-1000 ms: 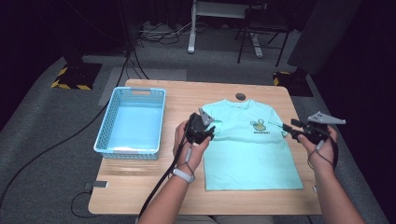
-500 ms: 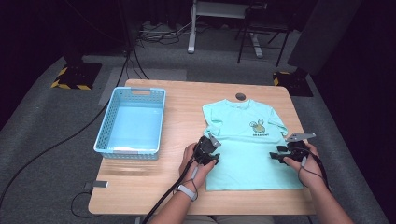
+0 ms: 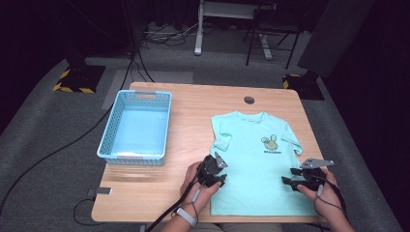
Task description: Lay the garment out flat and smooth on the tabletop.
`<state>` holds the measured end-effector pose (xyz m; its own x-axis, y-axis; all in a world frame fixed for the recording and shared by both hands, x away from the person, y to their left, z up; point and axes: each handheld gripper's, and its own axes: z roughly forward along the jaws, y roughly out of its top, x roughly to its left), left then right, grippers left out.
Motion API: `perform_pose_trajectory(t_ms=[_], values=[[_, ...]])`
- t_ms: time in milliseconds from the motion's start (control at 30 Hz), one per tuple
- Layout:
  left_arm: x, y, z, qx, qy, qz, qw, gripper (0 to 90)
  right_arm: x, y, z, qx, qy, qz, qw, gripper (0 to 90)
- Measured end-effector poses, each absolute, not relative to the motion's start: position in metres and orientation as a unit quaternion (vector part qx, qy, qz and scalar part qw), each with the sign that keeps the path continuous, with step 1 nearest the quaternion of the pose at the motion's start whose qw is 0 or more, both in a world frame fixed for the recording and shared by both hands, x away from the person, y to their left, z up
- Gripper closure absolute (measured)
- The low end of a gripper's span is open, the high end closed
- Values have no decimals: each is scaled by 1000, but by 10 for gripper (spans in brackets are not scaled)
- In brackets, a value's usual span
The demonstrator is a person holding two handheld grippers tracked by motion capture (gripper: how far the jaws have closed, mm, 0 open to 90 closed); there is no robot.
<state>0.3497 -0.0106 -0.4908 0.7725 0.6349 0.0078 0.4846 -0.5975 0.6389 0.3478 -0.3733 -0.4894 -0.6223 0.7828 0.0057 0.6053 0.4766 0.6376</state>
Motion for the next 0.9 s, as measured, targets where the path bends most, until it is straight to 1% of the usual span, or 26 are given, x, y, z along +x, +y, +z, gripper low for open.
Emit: perform_pose_trajectory(t_ms=[133,200,300,333,433,500,600,700,800,900], values=[[334,-10,-491,890,306,109,321,521,332,-373,-489,410,848,304,142,420],[329,-9,-490,892,304,104,319,502,325,-373,-488,408,851,301,138,409],[332,-11,-484,888,310,105,322,478,319,-373,-485,403,855,301,123,402],[336,-12,-481,886,313,109,324,471,320,-373,-483,398,855,307,126,402],[351,-20,-475,878,322,121,332,456,335,-375,-474,394,848,323,145,402],[362,-26,-476,878,326,126,327,442,351,-374,-471,393,843,337,149,394],[377,-30,-485,879,337,120,316,442,378,-371,-475,392,845,330,157,379],[382,-29,-491,877,340,118,318,438,401,-368,-483,396,852,308,149,375],[380,-28,-491,878,336,120,318,441,409,-366,-491,390,852,316,146,381],[374,-26,-492,879,334,119,319,441,405,-367,-491,390,852,316,147,387]])
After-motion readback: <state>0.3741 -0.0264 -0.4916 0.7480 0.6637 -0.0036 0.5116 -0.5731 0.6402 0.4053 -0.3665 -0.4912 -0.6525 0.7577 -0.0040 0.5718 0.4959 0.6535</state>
